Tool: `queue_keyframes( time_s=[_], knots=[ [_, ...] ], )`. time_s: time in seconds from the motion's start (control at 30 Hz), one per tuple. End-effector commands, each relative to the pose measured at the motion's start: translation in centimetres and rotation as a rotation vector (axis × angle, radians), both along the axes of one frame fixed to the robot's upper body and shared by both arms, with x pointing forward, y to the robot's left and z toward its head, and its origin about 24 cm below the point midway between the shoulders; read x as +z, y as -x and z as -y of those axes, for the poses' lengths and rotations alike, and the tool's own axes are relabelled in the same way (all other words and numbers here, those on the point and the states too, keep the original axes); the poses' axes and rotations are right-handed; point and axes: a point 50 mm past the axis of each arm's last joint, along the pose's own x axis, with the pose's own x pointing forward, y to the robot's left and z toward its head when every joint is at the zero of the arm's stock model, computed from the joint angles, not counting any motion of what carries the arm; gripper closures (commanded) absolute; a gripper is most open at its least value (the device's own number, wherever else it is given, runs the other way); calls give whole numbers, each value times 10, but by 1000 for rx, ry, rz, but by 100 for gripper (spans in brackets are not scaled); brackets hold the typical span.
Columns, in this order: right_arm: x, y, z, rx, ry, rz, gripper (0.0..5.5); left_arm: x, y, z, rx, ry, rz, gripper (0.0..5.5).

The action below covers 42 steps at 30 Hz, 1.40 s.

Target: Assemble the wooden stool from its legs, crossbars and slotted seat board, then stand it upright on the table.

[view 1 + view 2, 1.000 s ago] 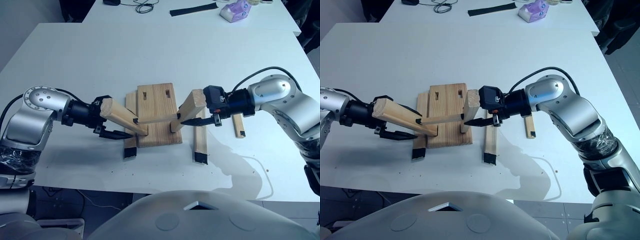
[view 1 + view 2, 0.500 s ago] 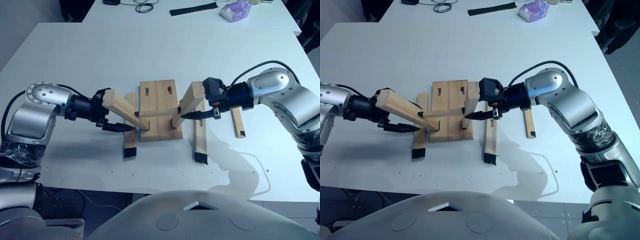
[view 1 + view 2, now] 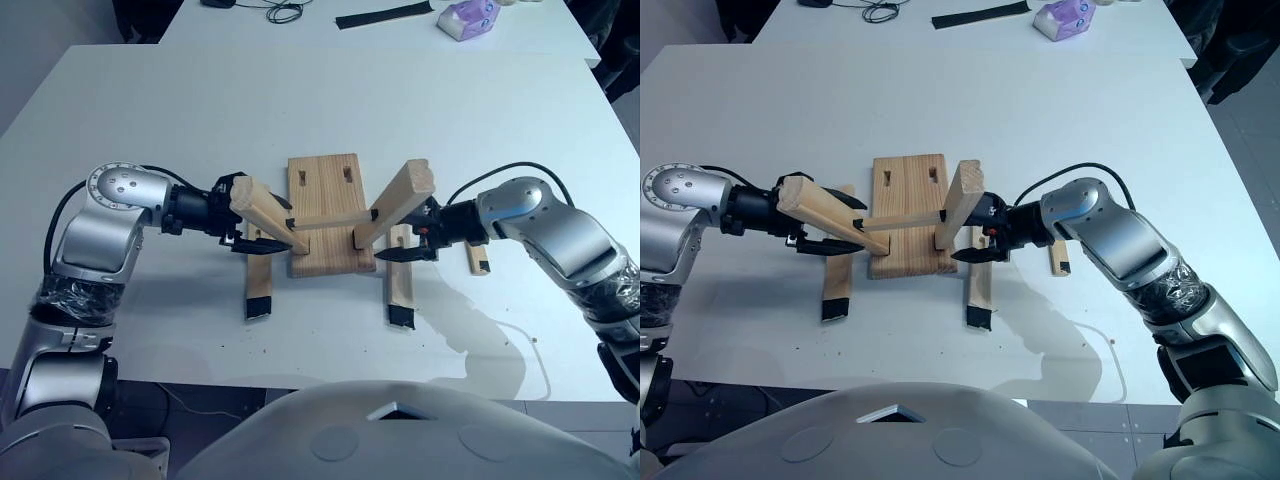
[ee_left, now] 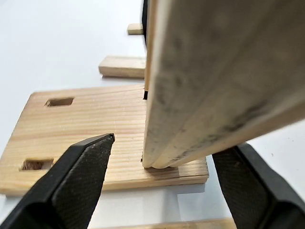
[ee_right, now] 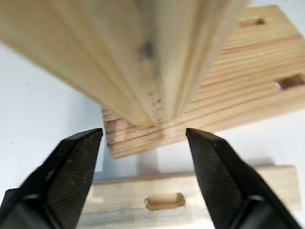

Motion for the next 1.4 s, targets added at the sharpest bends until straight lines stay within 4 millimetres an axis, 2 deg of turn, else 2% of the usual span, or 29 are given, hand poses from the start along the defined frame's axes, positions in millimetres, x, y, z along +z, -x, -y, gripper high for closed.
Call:
queue_keyframes(
  time_s=[0.03,0.27,0.4,0.53,0.73,0.9,1.0,1.1,1.17,1.23,1.4],
  knots=[
    [21,7,-35,106,-139,96,150,-13,6,17,-73,-2,43,186],
    [31,15,-8,14,-144,120,148,-11,7,-24,38,-55,88,186],
    [31,26,6,-55,-155,115,148,-2,6,-31,55,-34,105,186],
    [29,29,11,-104,-171,117,148,8,1,-28,73,5,132,186],
    [30,31,20,-177,-188,139,148,6,7,-40,89,-27,128,186],
    [36,38,41,-275,-199,164,148,15,15,-56,212,39,102,186],
    [37,42,55,-359,-204,185,148,18,22,-72,332,72,96,186],
    [41,48,68,-448,-226,214,188,27,29,-89,464,132,100,186],
    [47,50,73,-509,-263,250,225,38,28,-97,555,218,117,213],
    [61,50,72,-553,-371,293,263,56,23,-93,593,374,117,253],
    [108,38,47,-493,-691,385,263,100,16,-42,449,667,75,253]
  ],
)
